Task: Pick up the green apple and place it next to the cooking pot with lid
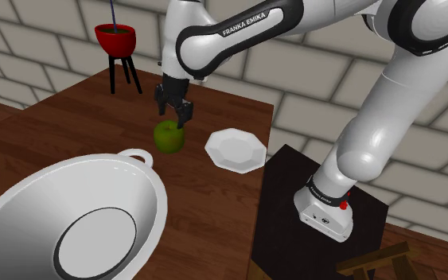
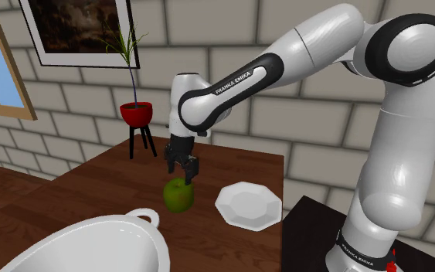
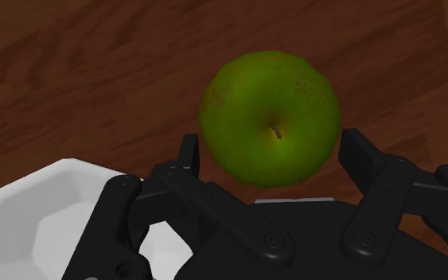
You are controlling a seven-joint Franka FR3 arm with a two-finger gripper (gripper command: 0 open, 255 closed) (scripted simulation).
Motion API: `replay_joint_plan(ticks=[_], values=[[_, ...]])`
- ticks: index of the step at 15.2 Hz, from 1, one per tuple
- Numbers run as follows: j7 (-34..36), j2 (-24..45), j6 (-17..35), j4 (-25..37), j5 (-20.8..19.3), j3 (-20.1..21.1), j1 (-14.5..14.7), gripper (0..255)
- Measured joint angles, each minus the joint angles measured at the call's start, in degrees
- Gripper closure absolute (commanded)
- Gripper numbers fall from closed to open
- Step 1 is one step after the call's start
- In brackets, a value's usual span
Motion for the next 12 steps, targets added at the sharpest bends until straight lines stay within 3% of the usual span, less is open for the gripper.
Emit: replay_joint_plan(ticks=[6, 12], values=[[-0.6, -3.4, -6.2, 3.0, 0.9, -0.4, -0.5, 0], [-0.8, -3.8, -6.9, 3.2, 1.0, -0.5, -0.6, 0]])
